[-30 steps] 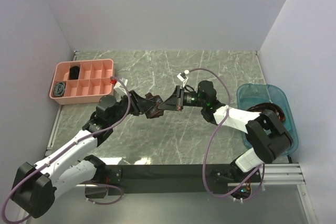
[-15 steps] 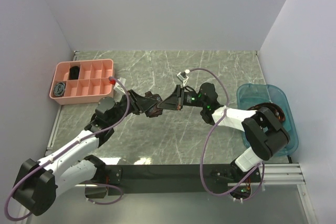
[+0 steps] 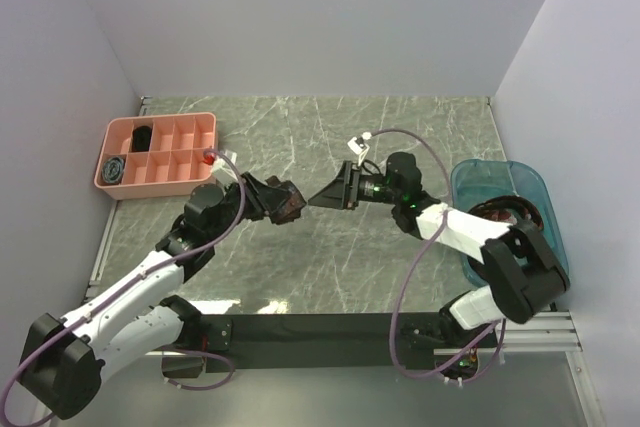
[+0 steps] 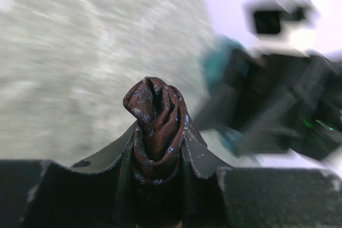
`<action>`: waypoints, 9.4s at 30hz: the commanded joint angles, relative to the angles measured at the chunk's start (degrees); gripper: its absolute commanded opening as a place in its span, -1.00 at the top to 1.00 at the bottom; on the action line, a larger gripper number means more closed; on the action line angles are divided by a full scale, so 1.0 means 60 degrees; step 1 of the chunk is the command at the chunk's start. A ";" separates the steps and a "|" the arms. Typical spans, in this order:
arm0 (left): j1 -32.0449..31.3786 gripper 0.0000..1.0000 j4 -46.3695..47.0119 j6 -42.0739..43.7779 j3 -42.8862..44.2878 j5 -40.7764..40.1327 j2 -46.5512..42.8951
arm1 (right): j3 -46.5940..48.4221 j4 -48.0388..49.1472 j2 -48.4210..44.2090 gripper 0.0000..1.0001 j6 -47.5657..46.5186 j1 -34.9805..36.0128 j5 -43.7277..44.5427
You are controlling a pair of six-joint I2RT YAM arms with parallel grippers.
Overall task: Roll the ties
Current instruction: Place the rolled tie into the container
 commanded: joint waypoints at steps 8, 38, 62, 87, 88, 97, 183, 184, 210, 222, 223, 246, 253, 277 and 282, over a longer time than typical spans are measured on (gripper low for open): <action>0.0639 0.99 -0.3169 0.1011 0.2403 -0.7960 0.1446 | 0.0656 -0.6192 -0.2767 -0.39 -0.4480 -0.0777 0.3066; 0.4390 0.99 0.1180 0.7646 0.3987 -0.8201 0.5888 | -0.0237 -0.5857 -0.3825 -0.38 -0.4847 -0.1246 0.2529; 0.5533 0.99 0.1182 0.7531 0.3678 -0.4508 0.6884 | -0.0604 -0.5476 -0.3987 -0.36 -0.4687 -0.1582 0.1972; 0.5885 0.99 -0.0517 0.6330 0.4762 -0.2397 0.7821 | -0.0823 -0.5168 -0.3825 -0.33 -0.4496 -0.1714 0.1752; 0.5885 0.99 -0.0561 0.6257 0.4791 -0.2382 0.7894 | -0.0824 -0.5168 -0.3825 -0.33 -0.4496 -0.1700 0.1738; 0.5973 0.99 -0.0224 0.6168 0.4688 -0.3246 0.6639 | -0.0853 -0.5022 -0.3825 -0.33 -0.4408 -0.1700 0.1650; 0.5973 0.93 -0.0473 0.6022 0.3795 -0.4066 0.7382 | -0.1351 -0.4451 -0.4177 -0.31 -0.4071 -0.1700 0.1255; 0.5973 0.92 -0.0575 0.6036 0.3839 -0.4081 0.7455 | -0.1380 -0.4421 -0.4133 -0.31 -0.4042 -0.1714 0.1225; 0.5885 0.70 -0.0824 0.7471 0.3619 -0.2543 0.7543 | -0.1497 -0.4275 -0.4206 -0.31 -0.4100 -0.1729 0.1152; 0.5914 0.70 -0.1952 0.7721 0.4146 -0.2045 0.8451 | -0.1556 -0.4216 -0.4206 -0.31 -0.4100 -0.1758 0.1079; 0.5914 0.68 -0.2127 0.7707 0.4234 -0.2089 0.8582 | -0.1571 -0.4216 -0.4206 -0.31 -0.4086 -0.1773 0.1093; 0.5914 -0.44 -0.2539 0.7297 0.4586 -0.2806 0.7046 | -0.1673 -0.4187 -0.4148 -0.30 -0.4159 -0.1773 0.0961; 0.5958 -0.47 -0.2759 0.6609 0.4835 -0.3202 0.6358 | -0.1644 -0.4245 -0.4177 -0.30 -0.4203 -0.1788 0.0961; 0.6046 0.43 -0.2935 0.5364 0.6213 -0.3159 0.7265 | -0.1512 -0.4450 -0.4074 -0.30 -0.4320 -0.1773 0.0947; 0.6031 0.79 -0.2715 0.4938 0.5307 -0.3085 0.7134 | -0.1541 -0.4348 -0.4001 -0.29 -0.4232 -0.1787 0.0889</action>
